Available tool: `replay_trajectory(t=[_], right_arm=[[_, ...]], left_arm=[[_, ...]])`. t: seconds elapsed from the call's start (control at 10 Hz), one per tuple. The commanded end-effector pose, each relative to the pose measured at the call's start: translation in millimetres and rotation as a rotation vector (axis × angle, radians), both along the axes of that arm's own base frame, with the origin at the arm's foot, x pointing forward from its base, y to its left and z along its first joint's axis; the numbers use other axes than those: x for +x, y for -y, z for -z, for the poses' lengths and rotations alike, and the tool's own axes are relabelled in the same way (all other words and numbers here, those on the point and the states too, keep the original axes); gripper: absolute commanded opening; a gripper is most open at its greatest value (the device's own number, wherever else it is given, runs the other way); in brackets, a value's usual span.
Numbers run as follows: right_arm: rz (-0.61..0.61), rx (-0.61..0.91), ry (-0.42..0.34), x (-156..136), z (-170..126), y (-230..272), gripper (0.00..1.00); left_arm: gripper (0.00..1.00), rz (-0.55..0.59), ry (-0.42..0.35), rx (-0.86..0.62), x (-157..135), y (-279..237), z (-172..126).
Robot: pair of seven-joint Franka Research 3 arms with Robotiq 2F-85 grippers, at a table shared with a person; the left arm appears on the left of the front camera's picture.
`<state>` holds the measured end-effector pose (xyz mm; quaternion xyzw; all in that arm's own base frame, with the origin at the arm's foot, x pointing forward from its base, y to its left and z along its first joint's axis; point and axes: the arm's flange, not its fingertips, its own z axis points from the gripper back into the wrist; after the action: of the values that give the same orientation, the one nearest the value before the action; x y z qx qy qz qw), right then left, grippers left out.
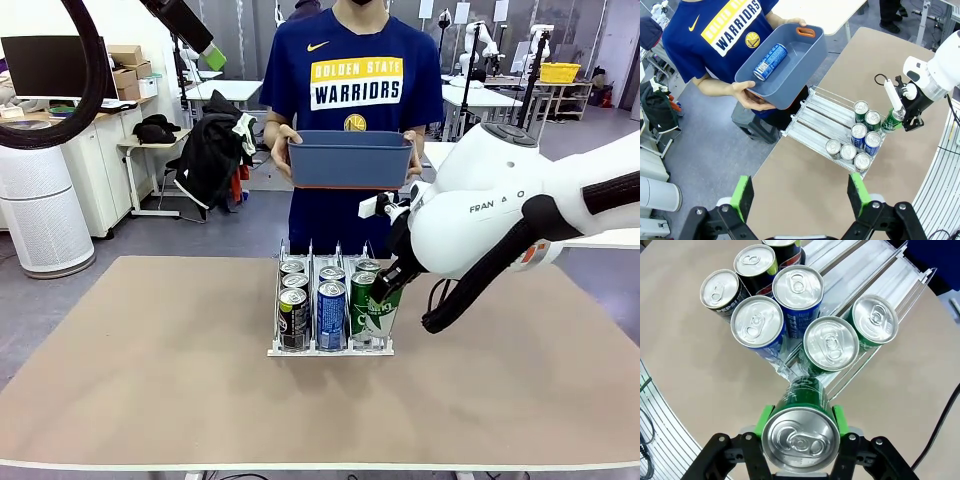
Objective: Fill the beverage cans into the dispenser.
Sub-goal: Place the picked Sprite in the line of the Automatic Can Dispenser with the same cans.
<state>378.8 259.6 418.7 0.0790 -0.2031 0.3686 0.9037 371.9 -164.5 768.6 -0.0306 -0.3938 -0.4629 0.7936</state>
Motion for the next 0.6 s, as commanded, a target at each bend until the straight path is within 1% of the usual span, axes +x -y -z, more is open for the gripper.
replay_trajectory(t=[0.0,0.2,0.3,0.4,0.5], right_arm=[[-0.007,0.082,0.053,14.4,-0.9,-9.8,0.58],[-0.002,0.095,0.066,19.4,7.4,-13.8,0.58],[0.017,0.096,0.098,21.1,8.1,-15.0,0.58],[0.019,0.094,0.105,25.8,6.1,-13.9,0.58],[0.032,0.095,0.129,30.8,5.6,-14.3,0.58]], left_arm=[[1.00,-0.004,-0.003,0.001,0.1,-1.4,1.5],[1.00,-0.004,-0.003,0.001,0.1,-1.4,1.5],[1.00,-0.004,-0.003,0.001,0.1,-1.4,1.5],[1.00,-0.004,-0.003,0.001,0.1,-1.4,1.5],[1.00,-0.004,-0.003,0.001,0.1,-1.4,1.5]])
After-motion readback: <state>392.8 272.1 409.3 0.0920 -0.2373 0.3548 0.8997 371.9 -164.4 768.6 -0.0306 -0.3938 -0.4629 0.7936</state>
